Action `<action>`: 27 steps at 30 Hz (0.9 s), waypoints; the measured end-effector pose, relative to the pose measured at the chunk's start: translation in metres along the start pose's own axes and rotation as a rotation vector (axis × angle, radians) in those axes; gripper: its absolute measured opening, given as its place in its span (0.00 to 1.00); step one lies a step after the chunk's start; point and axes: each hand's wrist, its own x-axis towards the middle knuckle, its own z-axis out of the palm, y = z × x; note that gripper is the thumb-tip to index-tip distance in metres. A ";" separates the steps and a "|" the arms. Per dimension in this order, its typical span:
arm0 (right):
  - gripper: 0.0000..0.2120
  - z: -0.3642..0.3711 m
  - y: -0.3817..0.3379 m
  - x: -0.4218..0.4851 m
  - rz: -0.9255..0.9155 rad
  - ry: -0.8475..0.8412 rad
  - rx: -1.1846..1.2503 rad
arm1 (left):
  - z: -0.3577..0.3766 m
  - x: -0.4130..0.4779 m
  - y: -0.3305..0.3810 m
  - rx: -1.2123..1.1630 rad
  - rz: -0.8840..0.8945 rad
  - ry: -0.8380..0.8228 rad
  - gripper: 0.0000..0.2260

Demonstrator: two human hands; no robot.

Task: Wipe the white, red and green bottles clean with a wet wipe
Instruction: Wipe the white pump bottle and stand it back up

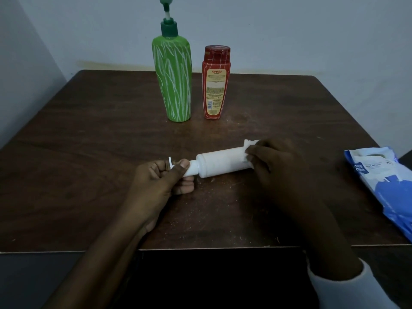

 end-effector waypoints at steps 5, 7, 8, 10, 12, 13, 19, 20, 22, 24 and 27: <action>0.11 -0.001 -0.002 0.001 -0.055 -0.077 -0.032 | -0.001 0.000 -0.001 0.010 -0.001 0.005 0.10; 0.12 -0.004 0.002 0.003 0.023 -0.048 -0.042 | 0.000 0.000 -0.001 0.007 0.001 0.002 0.10; 0.12 -0.003 -0.001 0.002 0.023 -0.050 -0.036 | 0.000 0.000 -0.001 0.003 0.002 0.004 0.10; 0.11 0.004 -0.009 -0.001 -0.053 -0.085 -0.018 | 0.000 -0.001 0.000 0.004 0.005 0.010 0.10; 0.12 0.004 -0.007 -0.002 -0.061 -0.098 -0.028 | 0.000 -0.001 0.000 0.013 0.009 0.003 0.10; 0.12 0.002 -0.002 0.000 -0.013 -0.085 -0.039 | -0.001 -0.001 0.000 0.016 0.009 -0.001 0.09; 0.16 0.008 -0.033 -0.002 -0.116 -0.167 -0.044 | -0.001 0.000 0.000 0.007 0.003 -0.001 0.10; 0.16 0.009 -0.036 -0.001 -0.138 -0.178 -0.038 | -0.001 0.000 0.000 0.006 -0.001 -0.003 0.10; 0.14 0.005 -0.030 0.005 -0.040 -0.158 -0.007 | 0.001 0.000 0.000 0.008 -0.004 -0.007 0.10; 0.13 0.003 -0.033 0.008 0.017 -0.129 -0.005 | -0.001 -0.002 0.000 0.008 0.002 0.000 0.10; 0.12 0.009 -0.053 0.002 -0.173 -0.200 -0.022 | 0.000 -0.002 0.000 -0.007 -0.005 -0.001 0.10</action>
